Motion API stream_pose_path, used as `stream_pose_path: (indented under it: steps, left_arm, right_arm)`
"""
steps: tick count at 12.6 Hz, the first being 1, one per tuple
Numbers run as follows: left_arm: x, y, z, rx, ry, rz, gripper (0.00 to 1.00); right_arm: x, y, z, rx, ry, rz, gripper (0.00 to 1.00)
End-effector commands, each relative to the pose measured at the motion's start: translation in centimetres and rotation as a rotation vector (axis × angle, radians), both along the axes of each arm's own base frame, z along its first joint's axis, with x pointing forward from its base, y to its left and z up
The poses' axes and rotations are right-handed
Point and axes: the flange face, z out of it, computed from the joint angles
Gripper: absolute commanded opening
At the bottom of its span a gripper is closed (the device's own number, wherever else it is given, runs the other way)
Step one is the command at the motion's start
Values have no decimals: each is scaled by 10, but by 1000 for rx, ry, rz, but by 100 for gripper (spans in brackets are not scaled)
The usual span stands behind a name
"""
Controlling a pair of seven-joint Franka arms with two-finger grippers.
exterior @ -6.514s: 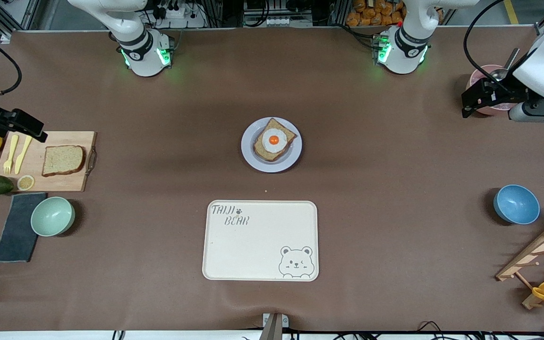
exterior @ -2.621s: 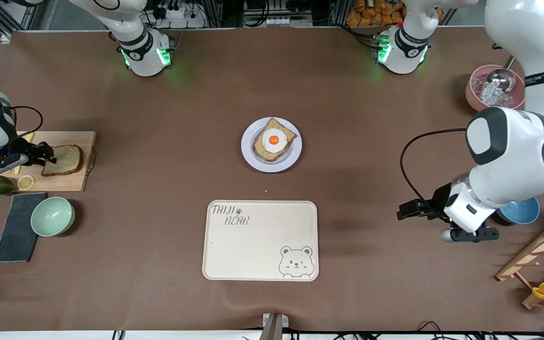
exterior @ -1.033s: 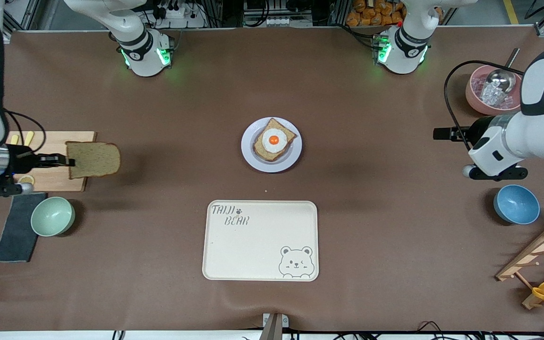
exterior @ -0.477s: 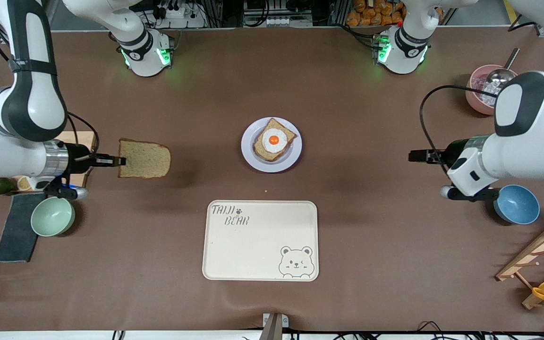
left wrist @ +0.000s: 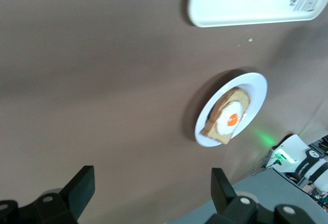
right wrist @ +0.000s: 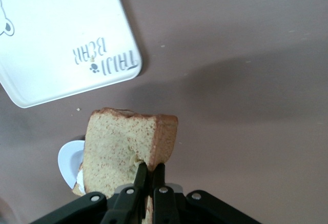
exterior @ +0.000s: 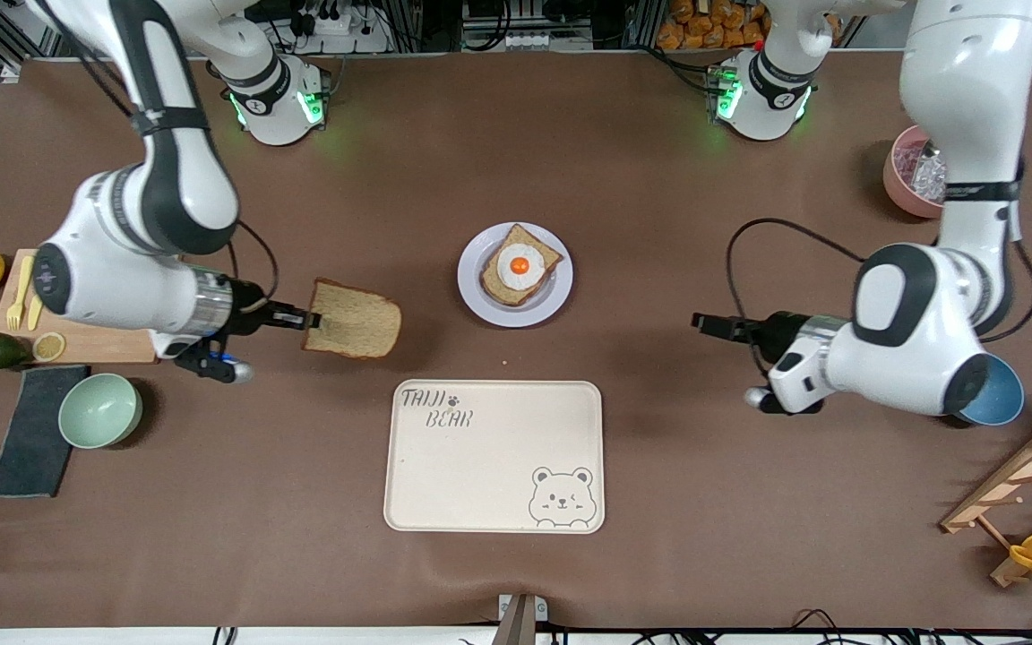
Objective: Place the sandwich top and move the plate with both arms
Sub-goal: 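Carry the bread to the plate while the left gripper approaches the plate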
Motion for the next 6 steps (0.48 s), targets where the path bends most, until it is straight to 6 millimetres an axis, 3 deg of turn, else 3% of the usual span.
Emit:
stream_pose_path:
  steps: [1, 3, 6]
  left_arm:
    - [-2, -34, -18, -153, -15, -38, 100]
    - [-24, -53, -32, -236, 25, -64, 100]
    - [-49, -78, -35, -271, 51, -118, 100]
  right_arm:
    - [-28, 55, -11, 0, -36, -28, 0]
    - [-53, 100, -25, -16, -83, -27, 0]
    - [-87, 124, -21, 2, -113, -5, 0]
